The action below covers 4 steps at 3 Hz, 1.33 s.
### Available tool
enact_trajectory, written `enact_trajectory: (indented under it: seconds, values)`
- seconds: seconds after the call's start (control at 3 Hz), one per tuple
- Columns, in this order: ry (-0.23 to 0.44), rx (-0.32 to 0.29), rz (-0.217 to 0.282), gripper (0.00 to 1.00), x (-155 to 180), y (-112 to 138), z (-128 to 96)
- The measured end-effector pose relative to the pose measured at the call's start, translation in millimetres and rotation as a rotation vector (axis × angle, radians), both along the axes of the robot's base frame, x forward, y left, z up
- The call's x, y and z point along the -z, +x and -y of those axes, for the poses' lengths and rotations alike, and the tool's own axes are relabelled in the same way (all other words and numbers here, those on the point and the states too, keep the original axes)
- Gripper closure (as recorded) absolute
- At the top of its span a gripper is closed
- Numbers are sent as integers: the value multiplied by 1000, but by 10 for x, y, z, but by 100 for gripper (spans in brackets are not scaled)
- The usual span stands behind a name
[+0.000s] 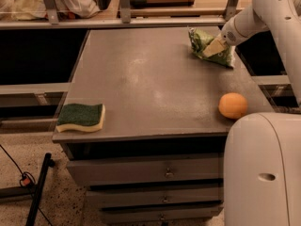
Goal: Move green jalapeno chip bag near sponge
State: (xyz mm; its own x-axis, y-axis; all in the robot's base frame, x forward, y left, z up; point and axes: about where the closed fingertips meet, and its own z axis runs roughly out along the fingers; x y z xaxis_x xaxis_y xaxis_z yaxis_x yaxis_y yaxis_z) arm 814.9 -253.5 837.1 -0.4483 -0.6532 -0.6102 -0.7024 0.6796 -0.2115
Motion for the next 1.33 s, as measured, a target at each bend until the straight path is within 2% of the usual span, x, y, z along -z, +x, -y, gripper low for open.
enact_trajectory:
  seconds: [0.33,0.67,1.0,1.33]
  values:
    - [-49,3,14,88,15,-28,48]
    - [-64,-22,16,100,-42,-164,38]
    - [-49,-81,17,100,-196,-415,-102]
    - [-46,-162,8,100,-280,-747,-361]
